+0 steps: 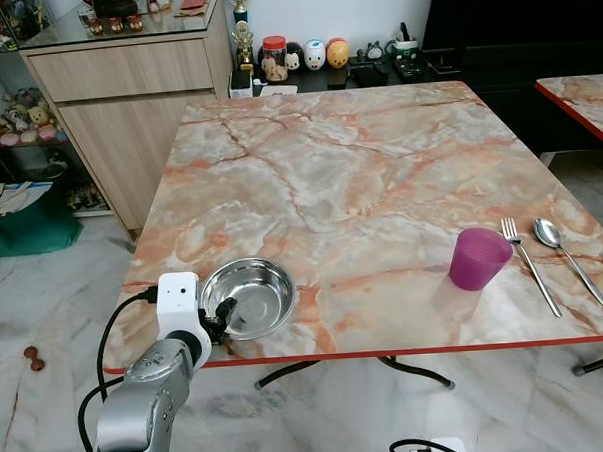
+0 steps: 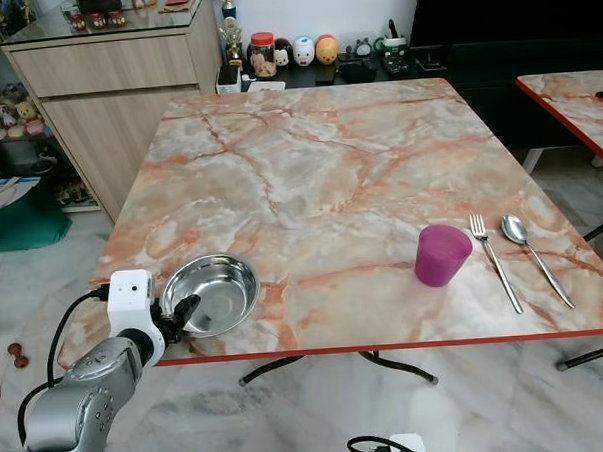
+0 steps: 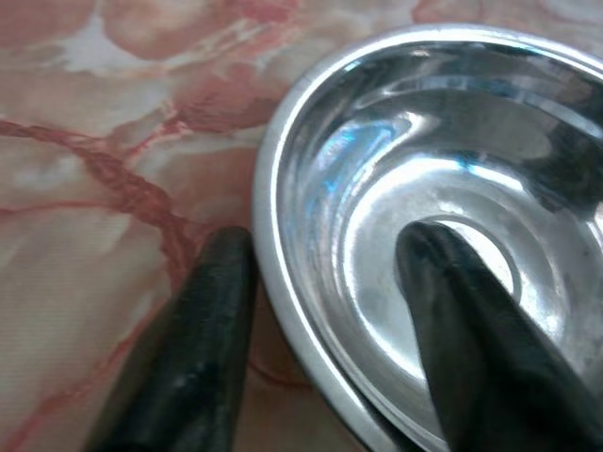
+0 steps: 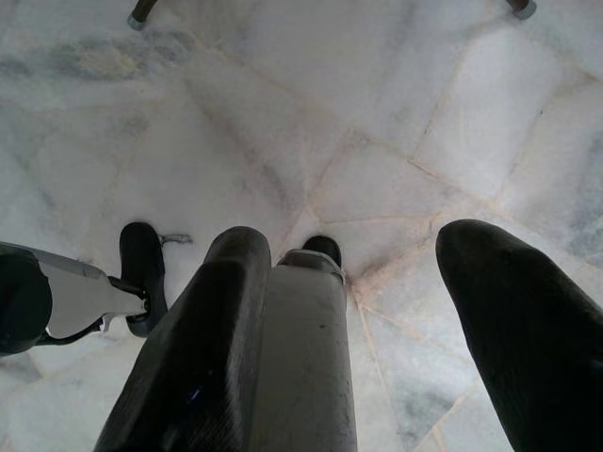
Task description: Setting the table
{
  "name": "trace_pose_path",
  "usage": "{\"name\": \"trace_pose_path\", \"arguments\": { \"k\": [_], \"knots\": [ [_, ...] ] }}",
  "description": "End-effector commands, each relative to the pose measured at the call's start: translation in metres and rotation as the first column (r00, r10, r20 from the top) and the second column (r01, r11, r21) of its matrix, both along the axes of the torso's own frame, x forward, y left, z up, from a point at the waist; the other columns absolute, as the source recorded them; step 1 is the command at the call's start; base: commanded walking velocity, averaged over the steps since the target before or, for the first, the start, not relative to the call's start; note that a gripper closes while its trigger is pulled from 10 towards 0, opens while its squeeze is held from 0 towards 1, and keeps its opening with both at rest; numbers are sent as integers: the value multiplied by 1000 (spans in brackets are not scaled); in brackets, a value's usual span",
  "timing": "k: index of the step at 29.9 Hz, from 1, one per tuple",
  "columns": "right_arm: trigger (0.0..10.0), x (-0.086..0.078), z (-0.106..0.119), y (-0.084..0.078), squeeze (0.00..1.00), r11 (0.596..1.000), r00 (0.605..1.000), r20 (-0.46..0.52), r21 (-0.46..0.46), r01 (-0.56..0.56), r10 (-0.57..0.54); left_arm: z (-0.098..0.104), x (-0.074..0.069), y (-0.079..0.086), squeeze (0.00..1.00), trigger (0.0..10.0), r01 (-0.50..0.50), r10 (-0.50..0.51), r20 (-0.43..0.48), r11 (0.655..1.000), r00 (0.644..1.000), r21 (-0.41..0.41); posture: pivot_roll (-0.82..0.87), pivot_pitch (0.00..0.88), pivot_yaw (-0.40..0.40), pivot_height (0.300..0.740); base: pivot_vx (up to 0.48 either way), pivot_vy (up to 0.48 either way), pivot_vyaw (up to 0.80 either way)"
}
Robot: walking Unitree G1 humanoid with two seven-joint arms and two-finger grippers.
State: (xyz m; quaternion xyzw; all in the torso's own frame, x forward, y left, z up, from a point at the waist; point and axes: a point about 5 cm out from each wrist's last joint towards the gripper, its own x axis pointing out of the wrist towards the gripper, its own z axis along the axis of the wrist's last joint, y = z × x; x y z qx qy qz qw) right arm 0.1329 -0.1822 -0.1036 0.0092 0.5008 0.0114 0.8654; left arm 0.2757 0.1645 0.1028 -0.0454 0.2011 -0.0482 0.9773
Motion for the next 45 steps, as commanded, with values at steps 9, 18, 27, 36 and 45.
{"name": "trace_pose_path", "arguments": {
  "k": [9,18,27,36,45],
  "knots": [
    [10000,-2,-1,0,0,1000,1000,-11,-2,-10,10,0,-1,4,0,0,-17,17,-6,1000,1000,20,32,0,14,740,0,0,0],
    [10000,-1,0,0,0,1000,1000,-11,-1,-11,11,1,0,5,0,0,-36,36,0,999,999,8,32,0,12,740,0,0,0],
    [10000,0,0,0,0,1000,1000,-11,-4,-7,7,5,-2,12,0,0,-130,133,41,989,990,-77,32,0,8,740,0,0,0],
    [10000,0,0,-2,0,1000,1000,-8,-11,-11,11,20,-6,7,0,10000,-162,240,166,910,956,-383,34,0,-4,740,0,0,0],
    [10000,0,0,-4,0,1000,1000,-6,-17,-8,8,37,-6,-3,0,10000,-126,307,228,808,924,-576,28,0,-14,740,0,0,0]
  ]
}}
